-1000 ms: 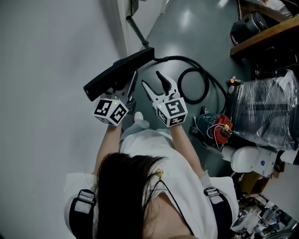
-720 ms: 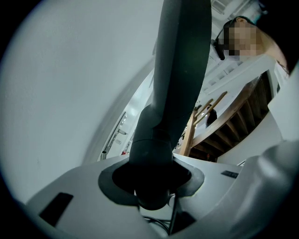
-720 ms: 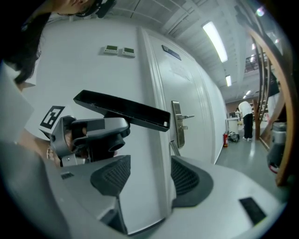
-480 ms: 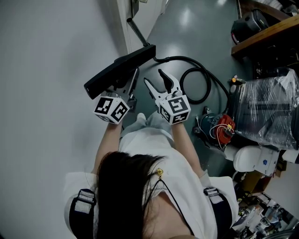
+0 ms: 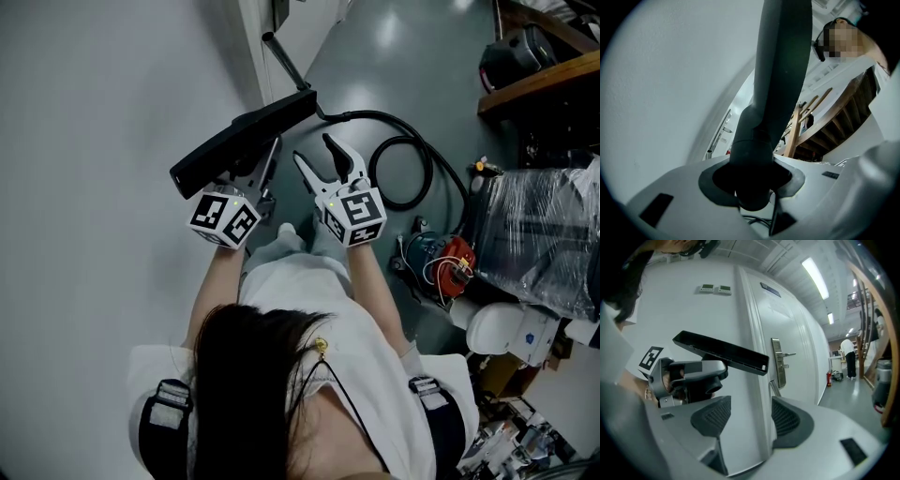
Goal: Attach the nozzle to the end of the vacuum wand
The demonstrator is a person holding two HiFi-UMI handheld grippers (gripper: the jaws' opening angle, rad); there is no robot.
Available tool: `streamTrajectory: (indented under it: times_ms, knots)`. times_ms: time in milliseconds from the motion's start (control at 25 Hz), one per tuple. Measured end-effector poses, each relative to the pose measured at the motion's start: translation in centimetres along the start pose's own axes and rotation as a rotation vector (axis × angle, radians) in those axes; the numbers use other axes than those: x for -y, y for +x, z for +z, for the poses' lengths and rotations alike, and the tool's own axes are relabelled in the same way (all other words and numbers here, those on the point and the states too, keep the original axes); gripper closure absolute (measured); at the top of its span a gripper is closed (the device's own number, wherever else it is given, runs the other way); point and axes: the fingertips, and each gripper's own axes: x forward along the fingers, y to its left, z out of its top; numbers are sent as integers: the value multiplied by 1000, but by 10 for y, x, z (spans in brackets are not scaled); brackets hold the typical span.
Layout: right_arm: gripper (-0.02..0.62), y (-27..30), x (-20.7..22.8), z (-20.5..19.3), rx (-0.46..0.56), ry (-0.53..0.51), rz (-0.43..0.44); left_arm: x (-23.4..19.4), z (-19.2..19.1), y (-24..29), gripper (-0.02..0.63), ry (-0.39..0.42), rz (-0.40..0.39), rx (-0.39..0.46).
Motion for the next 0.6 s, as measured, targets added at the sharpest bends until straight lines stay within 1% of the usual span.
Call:
streamTrajectory:
  times_ms: [280, 400, 600]
  knots:
    - [330, 23, 34, 11, 4, -10, 33, -12, 7, 34, 454, 13, 32, 22]
    - [330, 28, 45, 11, -11, -16, 62, -19, 3, 48, 454, 11, 70, 21]
    - [330, 38, 70, 4, -26, -1, 71, -25, -5, 70, 454, 3, 87, 19]
